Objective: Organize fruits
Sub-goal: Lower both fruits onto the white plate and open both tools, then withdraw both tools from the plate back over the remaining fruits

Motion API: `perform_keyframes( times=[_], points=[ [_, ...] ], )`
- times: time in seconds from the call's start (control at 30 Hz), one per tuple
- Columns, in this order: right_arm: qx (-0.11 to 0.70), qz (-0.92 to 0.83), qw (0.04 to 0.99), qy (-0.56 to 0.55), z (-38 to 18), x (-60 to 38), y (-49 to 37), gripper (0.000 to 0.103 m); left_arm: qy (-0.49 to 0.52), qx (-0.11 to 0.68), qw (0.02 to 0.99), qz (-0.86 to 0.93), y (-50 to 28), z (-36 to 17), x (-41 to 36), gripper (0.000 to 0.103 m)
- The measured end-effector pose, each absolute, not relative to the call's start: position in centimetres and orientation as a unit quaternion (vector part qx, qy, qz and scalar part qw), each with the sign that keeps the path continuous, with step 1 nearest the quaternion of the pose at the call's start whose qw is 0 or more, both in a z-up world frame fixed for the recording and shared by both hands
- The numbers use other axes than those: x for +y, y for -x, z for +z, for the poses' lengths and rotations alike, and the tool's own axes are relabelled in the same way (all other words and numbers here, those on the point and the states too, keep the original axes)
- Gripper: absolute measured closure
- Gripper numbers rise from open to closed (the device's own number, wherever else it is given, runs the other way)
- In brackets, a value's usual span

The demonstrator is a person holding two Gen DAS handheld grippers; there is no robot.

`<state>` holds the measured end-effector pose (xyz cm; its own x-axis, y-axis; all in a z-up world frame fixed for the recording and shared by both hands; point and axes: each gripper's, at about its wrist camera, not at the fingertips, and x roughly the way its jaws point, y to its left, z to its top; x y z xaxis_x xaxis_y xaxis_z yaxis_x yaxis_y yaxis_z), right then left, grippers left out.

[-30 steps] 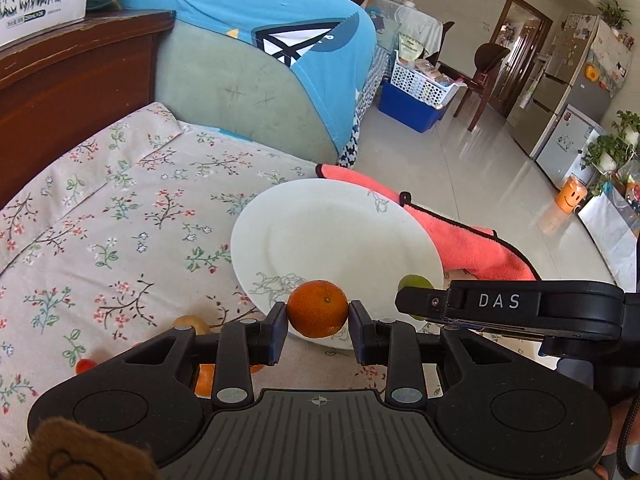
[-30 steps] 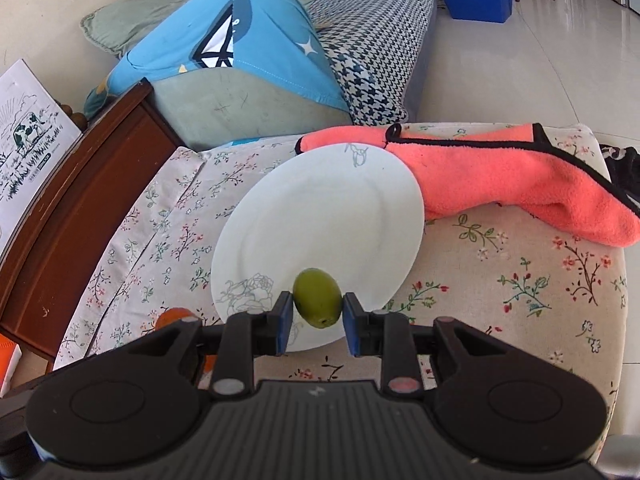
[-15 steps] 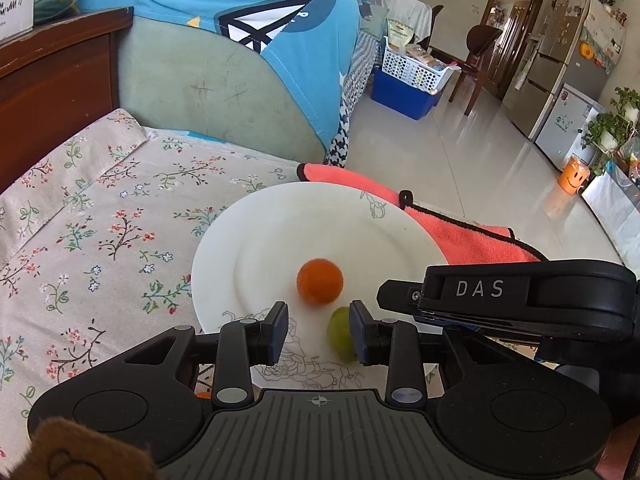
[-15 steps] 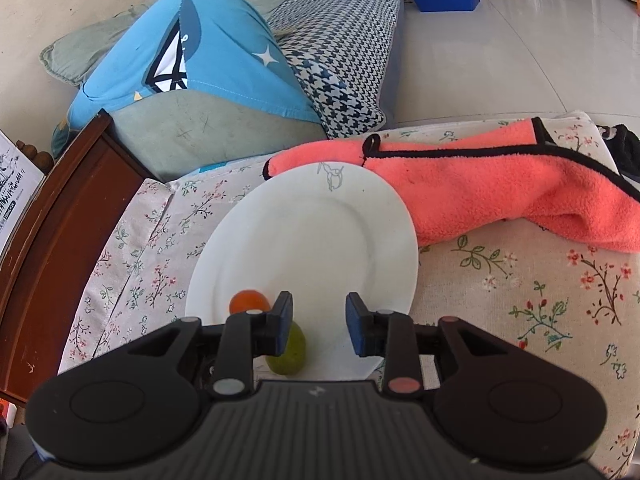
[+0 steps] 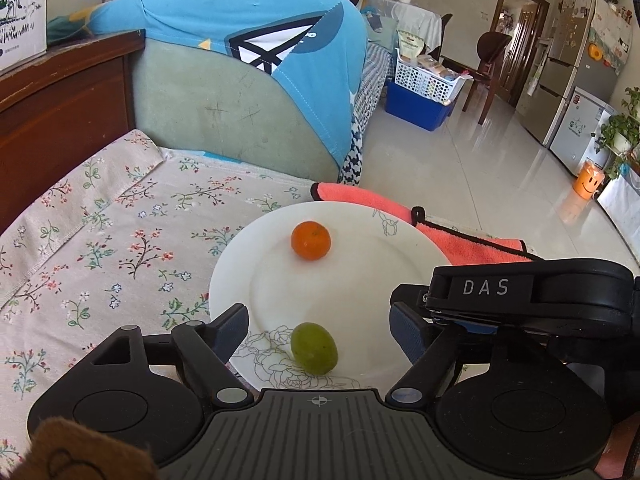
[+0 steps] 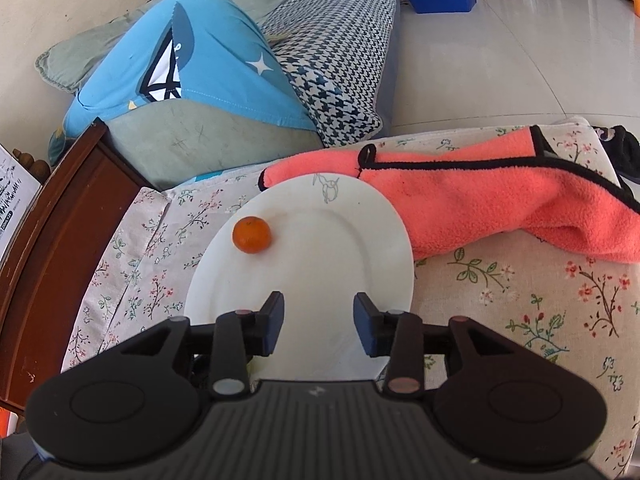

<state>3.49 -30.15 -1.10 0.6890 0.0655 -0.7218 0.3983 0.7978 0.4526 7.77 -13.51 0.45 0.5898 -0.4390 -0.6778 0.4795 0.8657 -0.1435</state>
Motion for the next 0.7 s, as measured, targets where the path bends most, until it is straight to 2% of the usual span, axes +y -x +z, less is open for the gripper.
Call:
perform_keyframes(
  times=[0.13, 0.4, 0.7],
  points=[
    [0.382, -0.093, 0.868, -0.305, -0.9, -30.2, -3.4, 0.063, -0.044, 0.363, 0.899, -0.240, -7.2, 1.1, -13.4, 0.015],
    [0.385, -0.087, 0.866, -0.307, -0.5, -29.9, -2.4, 0.061, -0.056, 0.376, 0.900, -0.211, -6.0, 1.4, -12.4, 0.014],
    [0.363, -0.110, 0.882, -0.281, 1.2, -28.7, 0.7, 0.054, -0.056, 0.369, 0.905, -0.204, -3.5, 2.2, -11.4, 0.014]
  ],
)
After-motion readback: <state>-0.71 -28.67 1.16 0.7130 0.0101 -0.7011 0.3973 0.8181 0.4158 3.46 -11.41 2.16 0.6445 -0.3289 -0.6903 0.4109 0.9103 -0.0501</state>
